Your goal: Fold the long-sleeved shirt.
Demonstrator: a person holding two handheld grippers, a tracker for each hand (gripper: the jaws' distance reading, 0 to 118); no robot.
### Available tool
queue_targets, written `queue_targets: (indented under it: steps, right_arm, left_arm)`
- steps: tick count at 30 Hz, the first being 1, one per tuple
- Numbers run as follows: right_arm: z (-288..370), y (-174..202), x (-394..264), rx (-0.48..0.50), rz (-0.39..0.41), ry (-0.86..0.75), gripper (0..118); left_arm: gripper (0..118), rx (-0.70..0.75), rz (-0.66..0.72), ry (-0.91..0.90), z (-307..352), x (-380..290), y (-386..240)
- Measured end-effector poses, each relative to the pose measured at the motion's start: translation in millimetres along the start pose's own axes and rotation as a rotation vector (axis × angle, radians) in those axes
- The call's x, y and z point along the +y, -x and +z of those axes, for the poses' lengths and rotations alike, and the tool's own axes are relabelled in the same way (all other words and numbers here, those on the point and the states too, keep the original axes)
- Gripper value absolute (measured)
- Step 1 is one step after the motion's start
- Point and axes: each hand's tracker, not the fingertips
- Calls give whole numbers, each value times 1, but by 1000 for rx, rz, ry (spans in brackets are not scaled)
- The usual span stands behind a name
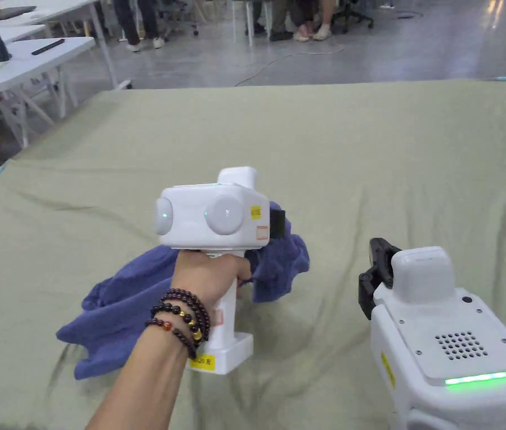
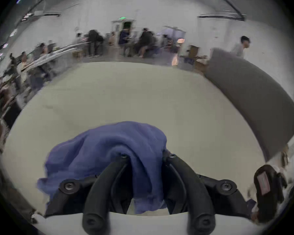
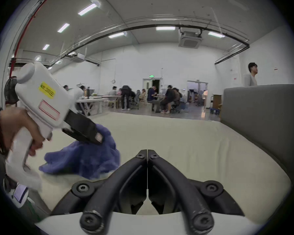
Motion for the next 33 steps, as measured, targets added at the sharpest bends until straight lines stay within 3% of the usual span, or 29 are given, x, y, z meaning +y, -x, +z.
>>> queue_targets:
  steps: [6,10,14,15,16,18,20,26,27,28,29,31,33]
  right_arm:
    - [36,-77,-1,-220,-18,-2,0]
    - [45,-108,-5,-303,-63,20,0]
    - [51,-117,-6,-323,-63,25,0]
    - [52,-117,-6,-323,-63,27,0]
    - [51,-116,-6,-323,-63,28,0]
    - [51,-113,-4,-314,-64,26,0]
    - [48,-109,-2,-299,-66,28,0]
    - [44,-95,-3,-274,-47,45,0]
    - [44,-92,-4,-265,-44,52,0]
    - [44,-90,-5,-255,-40,57,0]
    - [44,-88,-6,-245,-35,63,0]
    - [44,-83,-8,-238,-22,71,0]
    - [42,-79,-9,-232,-18,78,0]
  left_arm:
    - [25,-285,-92,136,-89,-34,-140]
    - [25,-292,-161,230,-121,-71,-192]
    - [25,-268,-159,238,-129,-83,-186]
    - [29,-264,-169,225,-125,-82,-182]
    - [52,-249,-186,192,-117,-79,-176]
    - [113,-227,-194,90,-98,-71,-164]
    - [114,-241,-184,-88,-65,-61,-144]
    - [117,-87,-109,-252,19,-94,-82]
    - [116,-32,-79,-280,32,-105,-71]
    - [108,8,-52,-293,42,-115,-60]
    - [87,29,-27,-293,51,-126,-49]
    - [0,71,-3,-295,66,-146,-30]
    - [0,233,-2,-286,72,-157,-16]
